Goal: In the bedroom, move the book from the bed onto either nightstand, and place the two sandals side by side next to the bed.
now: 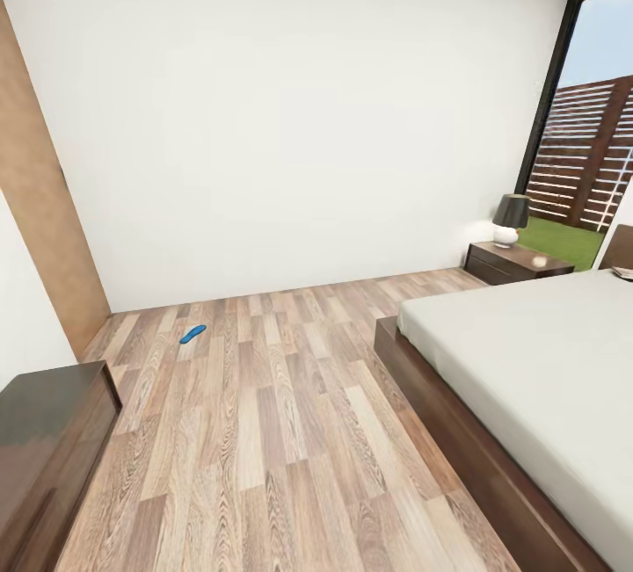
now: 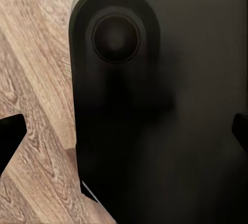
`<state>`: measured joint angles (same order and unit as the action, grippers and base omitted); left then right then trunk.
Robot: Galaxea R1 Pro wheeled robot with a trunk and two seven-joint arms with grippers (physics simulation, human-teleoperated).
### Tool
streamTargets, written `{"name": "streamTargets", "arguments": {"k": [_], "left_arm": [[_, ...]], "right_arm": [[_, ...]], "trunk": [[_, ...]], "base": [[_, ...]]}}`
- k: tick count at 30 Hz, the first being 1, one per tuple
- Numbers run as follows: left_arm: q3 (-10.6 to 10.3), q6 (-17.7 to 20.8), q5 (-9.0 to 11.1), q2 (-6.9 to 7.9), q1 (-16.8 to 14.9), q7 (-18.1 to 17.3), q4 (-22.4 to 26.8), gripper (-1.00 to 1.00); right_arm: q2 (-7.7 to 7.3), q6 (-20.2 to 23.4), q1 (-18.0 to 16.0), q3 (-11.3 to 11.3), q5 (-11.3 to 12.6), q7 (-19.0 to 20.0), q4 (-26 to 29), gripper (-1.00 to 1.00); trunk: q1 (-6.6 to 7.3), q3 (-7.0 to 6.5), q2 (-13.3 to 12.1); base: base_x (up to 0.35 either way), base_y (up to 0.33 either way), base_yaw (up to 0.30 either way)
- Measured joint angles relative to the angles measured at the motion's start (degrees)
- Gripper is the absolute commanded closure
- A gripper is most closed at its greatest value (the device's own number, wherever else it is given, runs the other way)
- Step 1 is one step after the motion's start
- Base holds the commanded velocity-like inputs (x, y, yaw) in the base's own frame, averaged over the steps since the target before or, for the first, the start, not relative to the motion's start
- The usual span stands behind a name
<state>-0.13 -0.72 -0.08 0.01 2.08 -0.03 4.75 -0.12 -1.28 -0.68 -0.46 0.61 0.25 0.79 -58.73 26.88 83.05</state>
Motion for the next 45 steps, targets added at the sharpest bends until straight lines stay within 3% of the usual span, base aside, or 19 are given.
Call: {"name": "streamTargets", "arguments": {"k": [16, 17, 18, 19, 21, 26, 32, 39, 45], "left_arm": [[0.0, 0.0, 0.0, -0.12, 0.0, -0.4, 5.2, -1.00], [-0.1, 0.1, -0.1, -0.14, 0.0, -0.4, 8.7, -1.00], [-0.1, 0.1, -0.1, -0.14, 0.0, -0.4, 17.0, -1.00], [-0.2, 0.1, -0.1, -0.13, -0.3, -0.4, 22.0, -1.00], [-0.3, 0.0, -0.2, -0.01, -0.1, -0.4, 27.1, -1.00], [-0.3, 0.0, -0.2, 0.09, -0.2, -0.4, 32.6, -1.00], [0.0, -1.2, 0.1, 0.18, -0.2, -0.4, 33.1, -1.00], [-0.1, -6.8, 0.0, 0.05, -0.2, -0.4, 27.6, -1.00], [-0.1, -8.2, 0.0, -0.03, -0.2, -0.4, 25.1, -1.00]], "right_arm": [[-0.16, -1.3, 0.0, 0.0, -0.4, -0.4, 5.2, -1.00], [-0.22, -1.4, 0.0, 0.1, -0.5, -0.4, 8.5, -1.00], [-0.24, -1.4, 0.0, 0.1, -0.6, -0.4, 16.3, -1.00], [-0.26, -1.4, -0.3, 0.1, -0.6, -0.4, 25.0, -1.00], [-0.35, -1.5, -0.1, 0.1, -0.7, -0.3, 31.5, -1.00], [-0.55, -2.3, -0.1, -0.1, -0.6, -0.4, 35.7, -1.00], [-1.30, -6.7, 0.0, -0.1, -0.4, -0.2, 33.6, -1.00], [-2.14, -12.7, 0.0, 0.3, -0.6, 0.2, 27.9, -1.00], [-2.10, -14.0, 0.0, 0.3, -0.5, -0.2, 26.7, -1.00]], "trunk": [[0.00, 0.00, 0.0], [0.01, 0.01, 0.0], [0.02, 0.01, 0.0], [0.02, -0.02, 0.0], [0.03, -0.02, 0.0], [0.04, 0.00, 0.0], [0.04, 0.00, 0.0], [0.04, 0.00, 0.0], [0.04, 0.00, 0.0]], "base": [[0.007, 0.000, 0.000], [0.141, 0.000, 0.000], [0.170, 0.000, 0.000], [0.225, 0.000, 0.000], [0.291, 0.000, 0.000], [0.315, 0.000, 0.000], [0.329, 0.000, 0.000], [0.331, -0.011, 0.000], [0.332, -0.060, 0.000]]}}
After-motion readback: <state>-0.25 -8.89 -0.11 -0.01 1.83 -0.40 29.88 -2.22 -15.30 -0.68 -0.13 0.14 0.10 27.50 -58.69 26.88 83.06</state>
